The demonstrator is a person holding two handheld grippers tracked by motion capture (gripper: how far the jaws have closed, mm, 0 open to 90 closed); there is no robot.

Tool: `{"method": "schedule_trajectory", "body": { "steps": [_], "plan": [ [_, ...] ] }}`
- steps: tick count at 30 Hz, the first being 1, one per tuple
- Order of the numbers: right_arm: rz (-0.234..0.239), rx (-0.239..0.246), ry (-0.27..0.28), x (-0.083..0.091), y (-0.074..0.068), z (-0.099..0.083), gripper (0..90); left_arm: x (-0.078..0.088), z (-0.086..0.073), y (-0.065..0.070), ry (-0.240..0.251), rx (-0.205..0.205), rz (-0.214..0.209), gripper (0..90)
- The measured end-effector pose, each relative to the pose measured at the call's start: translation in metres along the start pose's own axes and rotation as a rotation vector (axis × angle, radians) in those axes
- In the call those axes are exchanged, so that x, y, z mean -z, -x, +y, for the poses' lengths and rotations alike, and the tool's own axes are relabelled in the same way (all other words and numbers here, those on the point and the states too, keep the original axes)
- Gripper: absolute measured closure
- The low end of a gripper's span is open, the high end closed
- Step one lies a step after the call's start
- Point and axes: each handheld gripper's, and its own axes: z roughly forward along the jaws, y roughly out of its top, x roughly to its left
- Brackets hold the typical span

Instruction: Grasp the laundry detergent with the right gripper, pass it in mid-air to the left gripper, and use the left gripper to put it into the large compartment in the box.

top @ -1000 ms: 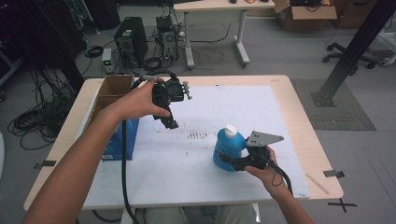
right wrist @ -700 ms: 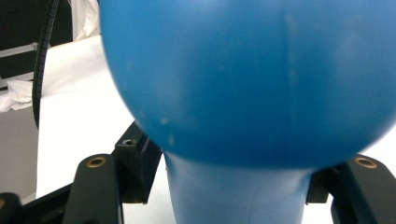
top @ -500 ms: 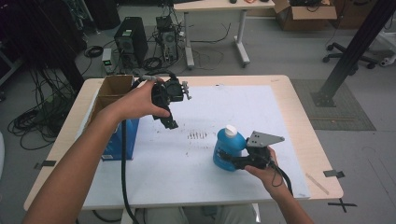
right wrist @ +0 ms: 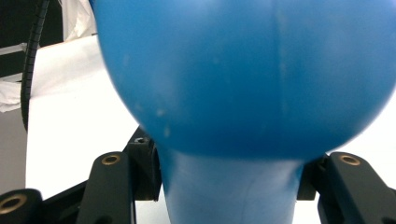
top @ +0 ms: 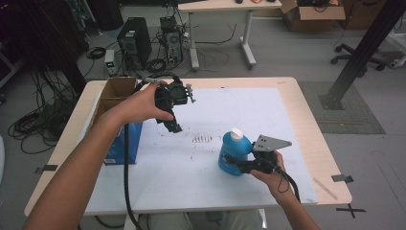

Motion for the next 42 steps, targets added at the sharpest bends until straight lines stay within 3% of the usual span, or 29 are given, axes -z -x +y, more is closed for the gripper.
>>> {"method": "schedule_trajectory", "body": {
  "steps": [9, 18, 30, 42],
  "plan": [
    [-0.015, 0.002, 0.003, 0.001, -0.003, 0.000, 43.5, 0.000, 0.000, 0.000, -0.001, -0.001, 0.000, 7.8],
    [0.017, 0.001, 0.009, 0.005, -0.004, 0.008, 43.7, 0.002, 0.000, 0.001, 0.001, 0.001, 0.001, 7.8],
    [0.103, 0.024, -0.009, 0.022, -0.006, 0.035, 43.7, 0.012, -0.001, 0.011, 0.016, 0.003, 0.005, 7.8],
    [0.166, 0.066, -0.017, 0.029, -0.011, 0.062, 43.8, 0.043, 0.001, 0.031, 0.034, -0.023, -0.010, 7.5]
  ]
}}
